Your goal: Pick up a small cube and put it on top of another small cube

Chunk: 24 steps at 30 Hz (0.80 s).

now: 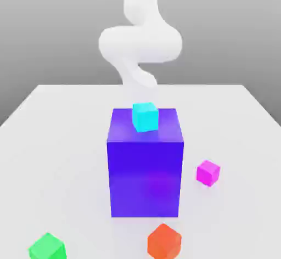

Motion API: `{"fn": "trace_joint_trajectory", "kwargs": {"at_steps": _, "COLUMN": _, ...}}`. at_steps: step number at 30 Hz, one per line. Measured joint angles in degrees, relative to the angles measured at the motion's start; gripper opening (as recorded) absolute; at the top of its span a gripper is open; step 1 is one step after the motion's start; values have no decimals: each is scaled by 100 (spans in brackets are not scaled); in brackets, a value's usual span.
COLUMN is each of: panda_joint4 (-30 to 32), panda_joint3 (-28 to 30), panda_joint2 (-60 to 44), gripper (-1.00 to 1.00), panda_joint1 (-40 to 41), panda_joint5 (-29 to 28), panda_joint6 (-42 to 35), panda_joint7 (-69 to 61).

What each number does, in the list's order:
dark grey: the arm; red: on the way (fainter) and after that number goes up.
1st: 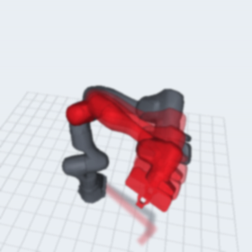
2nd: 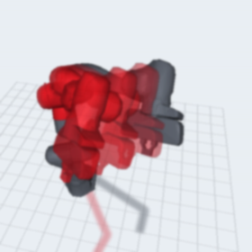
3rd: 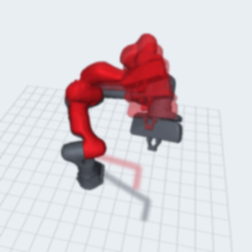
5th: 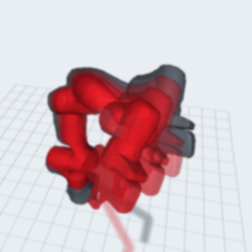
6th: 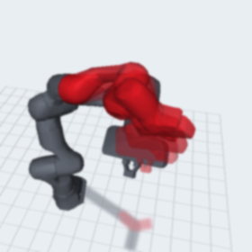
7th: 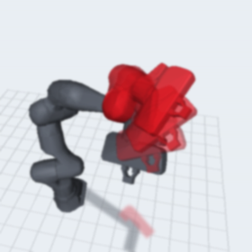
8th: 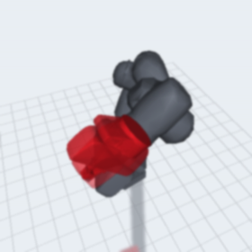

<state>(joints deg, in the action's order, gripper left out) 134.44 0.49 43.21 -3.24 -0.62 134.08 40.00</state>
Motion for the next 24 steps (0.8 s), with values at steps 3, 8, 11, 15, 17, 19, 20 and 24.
{"fn": "trace_joint_trajectory", "kwargs": {"at_steps": 3, "panda_joint4": 333, "panda_joint3": 64, "panda_joint2": -328, "gripper": 0, "panda_joint1": -397, "panda_joint5": -68, "panda_joint6": 288, "panda_joint7": -737}}
{"fn": "trace_joint_trajectory", "kwargs": {"at_steps": 8, "panda_joint4": 863, "panda_joint3": 179, "panda_joint2": -849, "gripper": 0, "panda_joint1": -1023, "panda_joint5": -166, "panda_joint6": 745, "panda_joint7": -1920}}
{"fn": "trace_joint_trajectory", "kwargs": {"at_steps": 11, "panda_joint4": 1180, "panda_joint3": 258, "panda_joint2": -1159, "gripper": 0, "panda_joint1": -1397, "panda_joint5": -221, "panda_joint6": 1019, "panda_joint7": -2629}}
{"fn": "trace_joint_trajectory", "kwargs": {"at_steps": 15, "panda_joint4": 1602, "panda_joint3": 362, "panda_joint2": -1574, "gripper": 0, "panda_joint1": -1887, "panda_joint5": -284, "panda_joint6": 1382, "panda_joint7": -3583}}
{"fn": "trace_joint_trajectory", "kwargs": {"at_steps": 17, "panda_joint4": 1813, "panda_joint3": 411, "panda_joint2": -1782, "gripper": 0, "panda_joint1": -2127, "panda_joint5": -307, "panda_joint6": 1565, "panda_joint7": -4067}}
{"fn": "trace_joint_trajectory", "kwargs": {"at_steps": 19, "panda_joint4": 2024, "panda_joint3": 465, "panda_joint2": -1989, "gripper": 0, "panda_joint1": -2371, "panda_joint5": -333, "panda_joint6": 1747, "panda_joint7": -4549}}
{"fn": "trace_joint_trajectory", "kwargs": {"at_steps": 20, "panda_joint4": 2130, "panda_joint3": 487, "panda_joint2": -2093, "gripper": 0, "panda_joint1": -2488, "panda_joint5": -341, "panda_joint6": 1839, "panda_joint7": -4793}}
{"fn": "trace_joint_trajectory", "kwargs": {"at_steps": 24, "panda_joint4": 2552, "panda_joint3": 575, "panda_joint2": -2509, "gripper": 0, "panda_joint1": -2957, "panda_joint5": -368, "panda_joint6": 2204, "panda_joint7": -5776}}
